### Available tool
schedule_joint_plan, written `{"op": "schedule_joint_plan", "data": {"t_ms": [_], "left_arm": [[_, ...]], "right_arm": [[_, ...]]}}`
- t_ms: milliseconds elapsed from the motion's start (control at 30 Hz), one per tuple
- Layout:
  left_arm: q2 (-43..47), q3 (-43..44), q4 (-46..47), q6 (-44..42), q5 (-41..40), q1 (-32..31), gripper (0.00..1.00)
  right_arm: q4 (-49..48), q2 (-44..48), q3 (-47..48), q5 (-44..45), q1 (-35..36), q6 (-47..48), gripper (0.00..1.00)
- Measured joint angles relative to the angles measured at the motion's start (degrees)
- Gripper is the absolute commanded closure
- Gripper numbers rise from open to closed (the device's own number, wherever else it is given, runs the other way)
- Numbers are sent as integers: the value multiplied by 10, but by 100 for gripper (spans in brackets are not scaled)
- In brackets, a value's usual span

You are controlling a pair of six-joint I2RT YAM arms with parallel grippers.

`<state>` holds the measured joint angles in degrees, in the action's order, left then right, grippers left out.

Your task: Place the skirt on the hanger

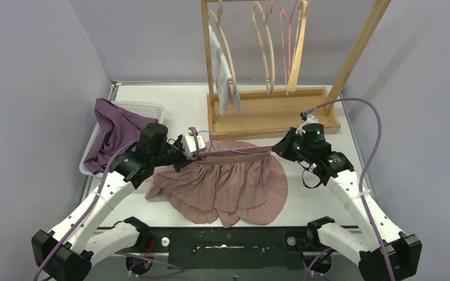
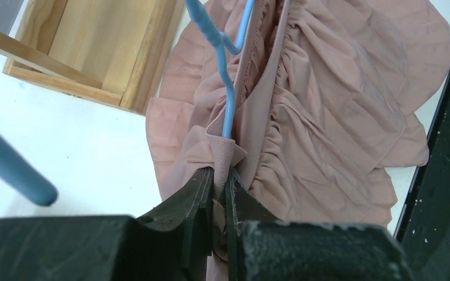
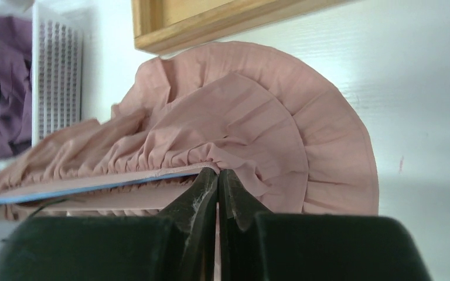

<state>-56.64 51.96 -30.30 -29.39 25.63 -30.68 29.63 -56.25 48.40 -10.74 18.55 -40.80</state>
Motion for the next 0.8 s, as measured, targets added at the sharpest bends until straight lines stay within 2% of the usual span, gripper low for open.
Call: {"op": "schedule_joint_plan", "data": {"t_ms": [233, 467, 800], "left_arm": [[-33, 24, 5, 19, 13, 0, 100], [-42, 24, 67, 54, 67, -3, 100], [-41, 67, 162, 83, 129, -4, 100]], "right_arm": [[-38, -9, 8, -109, 15, 99, 100], [-82, -44, 41, -143, 101, 149, 100], [-134, 0, 72, -169, 112, 192, 100]]}}
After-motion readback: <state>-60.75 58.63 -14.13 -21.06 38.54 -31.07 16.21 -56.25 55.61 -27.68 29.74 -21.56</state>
